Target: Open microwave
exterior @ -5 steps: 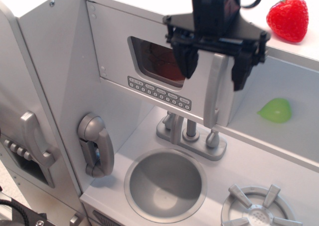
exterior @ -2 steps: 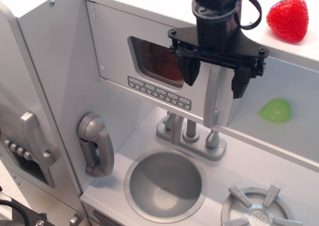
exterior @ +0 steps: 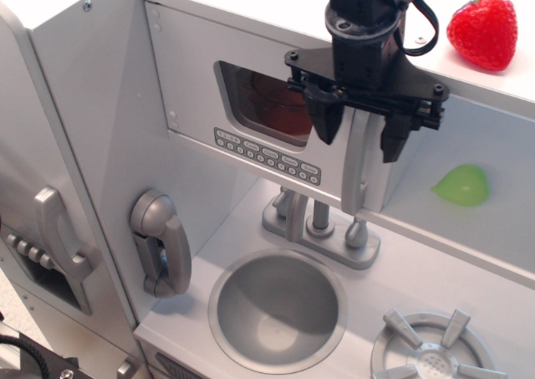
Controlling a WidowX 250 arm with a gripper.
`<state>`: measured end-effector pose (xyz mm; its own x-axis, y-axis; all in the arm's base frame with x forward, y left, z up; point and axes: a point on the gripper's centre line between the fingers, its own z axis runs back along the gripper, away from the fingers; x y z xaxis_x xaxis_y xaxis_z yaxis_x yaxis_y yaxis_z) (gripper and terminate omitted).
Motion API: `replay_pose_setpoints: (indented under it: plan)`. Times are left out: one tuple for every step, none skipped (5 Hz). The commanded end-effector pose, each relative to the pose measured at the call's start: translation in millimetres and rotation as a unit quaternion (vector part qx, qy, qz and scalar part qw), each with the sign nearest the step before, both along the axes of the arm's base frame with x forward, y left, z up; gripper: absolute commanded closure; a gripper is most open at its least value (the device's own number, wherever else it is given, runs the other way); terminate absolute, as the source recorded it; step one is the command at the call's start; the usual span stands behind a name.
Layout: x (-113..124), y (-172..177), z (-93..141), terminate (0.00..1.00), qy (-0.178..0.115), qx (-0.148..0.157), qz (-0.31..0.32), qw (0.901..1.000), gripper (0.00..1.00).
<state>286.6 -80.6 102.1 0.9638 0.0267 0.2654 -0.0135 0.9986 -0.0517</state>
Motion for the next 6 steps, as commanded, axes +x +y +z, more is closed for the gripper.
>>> replay_pose_setpoints:
  plan:
    - [4.9,-3.1,16.5,0.0,-0.022,-0.018,-0.01,0.9996,1.0]
    - [3.1,-3.7,14.2,0.0,-0.036,-0.017,-0.018,0.999,1.0]
    - [-0.4,-2.1,13.3,0.0,-0.036,-0.015,-0.018,0.9991,1.0]
    - [-20.5,1.3,15.2,0.0,-0.03,-0.015,-0.036,0.9988,1.0]
    - [-39.5,5.2,23.3,0.0,-0.014,-0.03,-0.046,0.9984,1.0]
    - [-54.1,10.9,30.4,0.0,0.018,-0.033,-0.052,0.9979,0.0]
